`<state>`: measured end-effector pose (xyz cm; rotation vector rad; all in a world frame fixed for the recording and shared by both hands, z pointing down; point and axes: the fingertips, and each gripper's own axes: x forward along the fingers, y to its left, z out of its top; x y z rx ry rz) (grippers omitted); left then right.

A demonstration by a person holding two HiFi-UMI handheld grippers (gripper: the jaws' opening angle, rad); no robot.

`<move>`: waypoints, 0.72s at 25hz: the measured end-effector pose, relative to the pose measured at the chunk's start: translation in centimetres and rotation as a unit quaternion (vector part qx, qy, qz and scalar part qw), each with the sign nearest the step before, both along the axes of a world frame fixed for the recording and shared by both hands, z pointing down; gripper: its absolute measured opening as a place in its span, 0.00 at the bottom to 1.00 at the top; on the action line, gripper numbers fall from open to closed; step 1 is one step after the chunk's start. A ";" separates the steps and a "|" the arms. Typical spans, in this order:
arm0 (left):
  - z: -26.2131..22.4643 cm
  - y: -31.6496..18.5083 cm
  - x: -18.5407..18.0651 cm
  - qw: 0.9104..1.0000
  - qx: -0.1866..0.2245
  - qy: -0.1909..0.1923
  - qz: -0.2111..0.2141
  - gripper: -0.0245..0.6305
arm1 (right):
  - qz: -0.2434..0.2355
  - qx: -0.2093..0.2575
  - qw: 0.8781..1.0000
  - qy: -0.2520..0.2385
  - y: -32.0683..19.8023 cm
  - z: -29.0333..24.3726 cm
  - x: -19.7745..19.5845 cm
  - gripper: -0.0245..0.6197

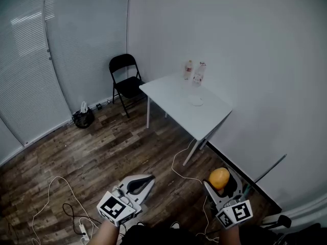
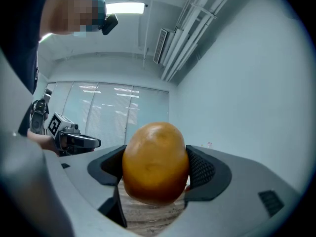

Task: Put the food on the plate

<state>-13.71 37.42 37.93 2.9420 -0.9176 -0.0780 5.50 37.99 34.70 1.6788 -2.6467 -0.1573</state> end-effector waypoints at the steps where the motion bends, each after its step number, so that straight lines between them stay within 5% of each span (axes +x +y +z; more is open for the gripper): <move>1: 0.2 0.0 -0.6 1.000 -0.002 0.002 0.001 0.07 | 0.002 0.000 1.000 -0.001 0.0 0.1 -0.6 0.62; 10: 0.9 -1.9 -4.2 1.000 0.000 -0.011 0.013 0.07 | 0.000 -0.016 1.000 -0.010 -1.3 2.5 -5.4 0.62; 18: 1.8 -5.8 -3.6 1.000 -0.007 -0.020 0.006 0.07 | -0.005 -0.013 0.999 -0.031 -6.4 2.8 -3.8 0.62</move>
